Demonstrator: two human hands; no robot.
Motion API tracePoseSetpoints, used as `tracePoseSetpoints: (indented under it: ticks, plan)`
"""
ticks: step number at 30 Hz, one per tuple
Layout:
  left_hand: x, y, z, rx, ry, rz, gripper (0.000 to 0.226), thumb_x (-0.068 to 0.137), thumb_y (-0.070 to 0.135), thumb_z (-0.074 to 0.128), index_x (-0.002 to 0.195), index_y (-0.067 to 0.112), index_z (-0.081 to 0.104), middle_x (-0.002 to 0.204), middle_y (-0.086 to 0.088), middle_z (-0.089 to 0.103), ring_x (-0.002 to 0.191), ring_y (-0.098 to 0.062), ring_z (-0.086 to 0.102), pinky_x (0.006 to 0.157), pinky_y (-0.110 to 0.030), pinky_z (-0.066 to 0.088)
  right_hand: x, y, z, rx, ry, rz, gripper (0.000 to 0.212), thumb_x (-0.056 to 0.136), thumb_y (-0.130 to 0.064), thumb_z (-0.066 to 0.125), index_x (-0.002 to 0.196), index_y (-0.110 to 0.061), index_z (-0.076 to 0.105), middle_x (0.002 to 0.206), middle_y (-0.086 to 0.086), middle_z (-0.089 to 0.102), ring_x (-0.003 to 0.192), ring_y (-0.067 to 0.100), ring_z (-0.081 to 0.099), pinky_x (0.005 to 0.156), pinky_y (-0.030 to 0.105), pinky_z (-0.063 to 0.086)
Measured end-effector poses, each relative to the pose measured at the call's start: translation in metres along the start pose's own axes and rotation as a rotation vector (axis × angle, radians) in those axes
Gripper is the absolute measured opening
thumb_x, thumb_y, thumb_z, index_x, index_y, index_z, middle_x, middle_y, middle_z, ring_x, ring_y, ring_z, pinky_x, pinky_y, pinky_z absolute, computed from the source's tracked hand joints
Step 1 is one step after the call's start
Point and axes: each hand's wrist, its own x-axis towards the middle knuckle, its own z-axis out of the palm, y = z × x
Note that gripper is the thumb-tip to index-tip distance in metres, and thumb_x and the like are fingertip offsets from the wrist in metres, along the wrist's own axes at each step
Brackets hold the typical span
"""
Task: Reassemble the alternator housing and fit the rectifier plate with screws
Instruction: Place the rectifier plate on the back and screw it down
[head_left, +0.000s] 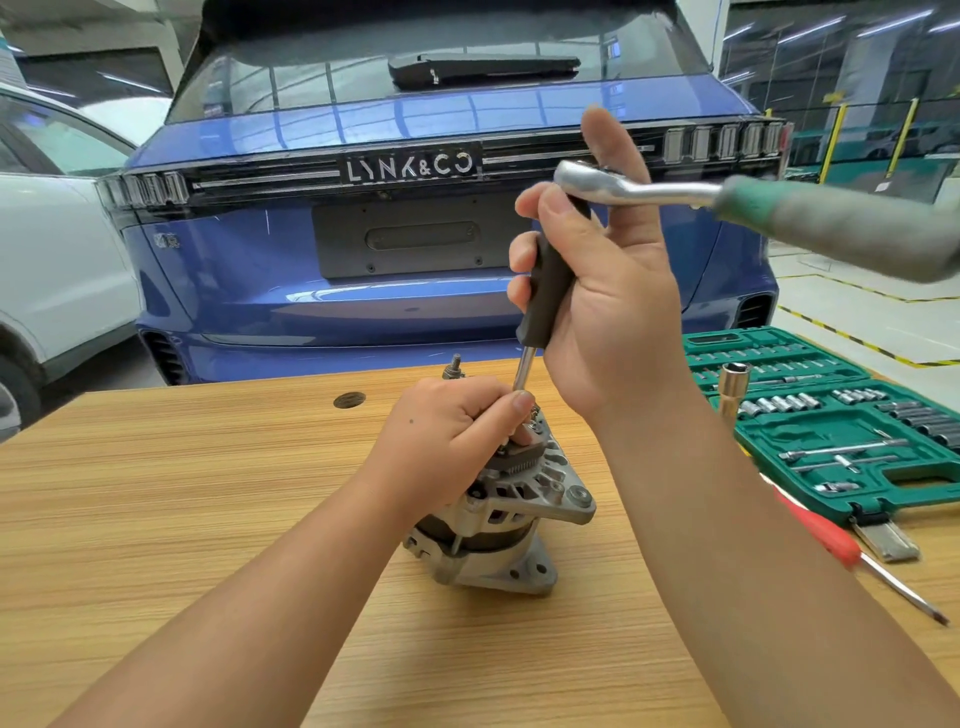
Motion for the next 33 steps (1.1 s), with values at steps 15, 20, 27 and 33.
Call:
tracePoseSetpoints:
  ticks: [15,20,27,33]
  plan:
    - [0.0,-0.003,0.001,-0.013,0.023,0.011,0.038,0.097,0.045,0.046,0.077,0.029,0.074,0.076,0.015,0.073,0.077,-0.007,0.064,0.067,-0.02,0.044,0.005,0.003,-0.013,0.297,-0.138,0.18,0.043,0.102,-0.053,0.029,0.125,-0.03,0.057,0.096,0.003,0.064,0.072,0.019,0.05,0.064,0.032,0.035]
    - [0.0,-0.002,0.001,-0.004,0.02,0.023,0.038,0.097,0.044,0.048,0.078,0.026,0.075,0.079,0.02,0.071,0.076,-0.003,0.064,0.063,-0.012,0.039,0.006,-0.001,-0.01,0.266,-0.012,0.227,0.027,0.102,-0.042,0.045,0.115,-0.021,0.054,0.084,-0.004,0.063,0.063,0.012,0.05,0.059,0.027,0.037]
    - [0.0,0.0,0.0,0.02,0.0,0.011,0.035,0.097,0.047,0.049,0.077,0.031,0.073,0.075,0.029,0.068,0.076,0.0,0.063,0.063,-0.008,0.038,0.008,-0.01,-0.008,0.087,0.132,0.258,0.008,0.1,-0.021,0.061,0.096,-0.015,0.057,0.068,-0.007,0.057,0.052,0.008,0.046,0.052,0.023,0.038]
    - [-0.001,-0.002,0.0,0.011,0.022,0.028,0.046,0.095,0.053,0.044,0.077,0.025,0.076,0.072,0.022,0.069,0.073,-0.005,0.062,0.061,-0.015,0.039,-0.001,-0.002,0.003,0.073,0.018,0.036,0.031,0.097,-0.006,0.056,0.117,-0.029,0.055,0.088,-0.001,0.061,0.066,0.013,0.052,0.057,0.025,0.041]
